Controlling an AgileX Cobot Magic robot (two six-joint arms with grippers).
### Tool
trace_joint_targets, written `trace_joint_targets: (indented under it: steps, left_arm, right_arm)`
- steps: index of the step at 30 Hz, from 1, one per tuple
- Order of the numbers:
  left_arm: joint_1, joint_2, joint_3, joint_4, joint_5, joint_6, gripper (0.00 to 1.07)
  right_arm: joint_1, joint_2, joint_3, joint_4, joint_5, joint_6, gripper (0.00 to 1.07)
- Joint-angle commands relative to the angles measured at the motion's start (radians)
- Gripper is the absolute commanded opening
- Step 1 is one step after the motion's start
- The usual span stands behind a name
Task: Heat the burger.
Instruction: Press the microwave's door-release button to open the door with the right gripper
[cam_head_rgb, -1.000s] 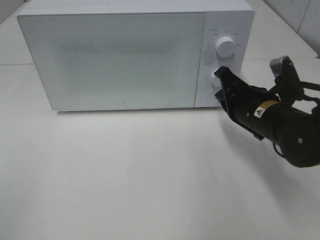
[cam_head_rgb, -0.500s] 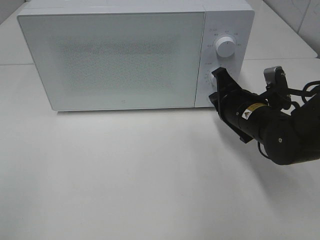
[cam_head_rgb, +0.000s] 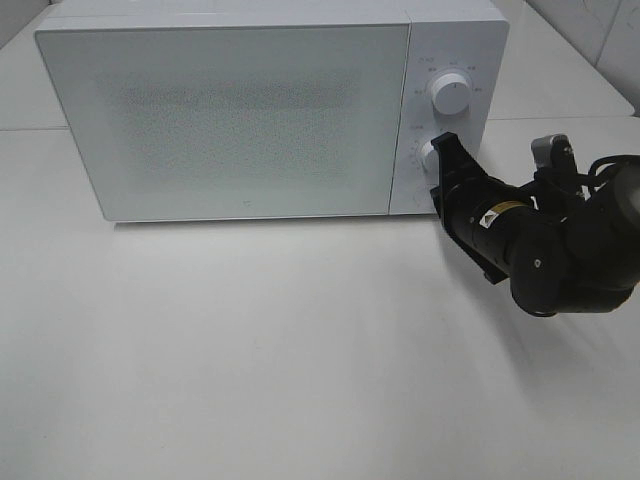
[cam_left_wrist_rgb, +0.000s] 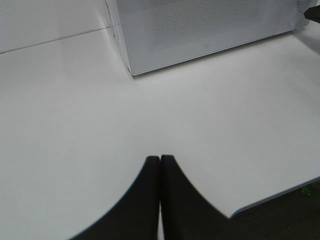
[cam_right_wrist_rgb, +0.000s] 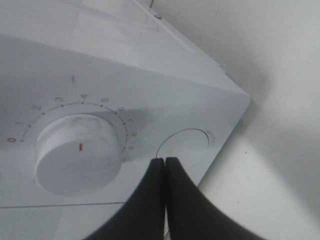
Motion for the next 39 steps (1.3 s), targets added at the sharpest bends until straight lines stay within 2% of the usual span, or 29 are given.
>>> trace_joint_targets:
  steps: [1,9,23,39]
  left_arm:
    - [0.003,-0.020,0.002,0.002,-0.015,-0.003,0.00]
    - [0.003,-0.020,0.002,0.002,-0.015,-0.003,0.00]
    - [0.003,-0.020,0.002,0.002,-0.015,-0.003,0.00]
    - [0.003,-0.020,0.002,0.002,-0.015,-0.003,0.00]
  right_arm:
    - [-0.003,0.016,-0.024,-0.032,0.005,-0.001,0.01]
    - [-0.003,0.027,-0.035,-0.001,0.000,-0.008,0.00]
    - [-0.026,0.061,-0.116,0.039,0.007,-0.047,0.01]
    - [-0.038,0.095,-0.152,0.039,-0.008,-0.042,0.01]
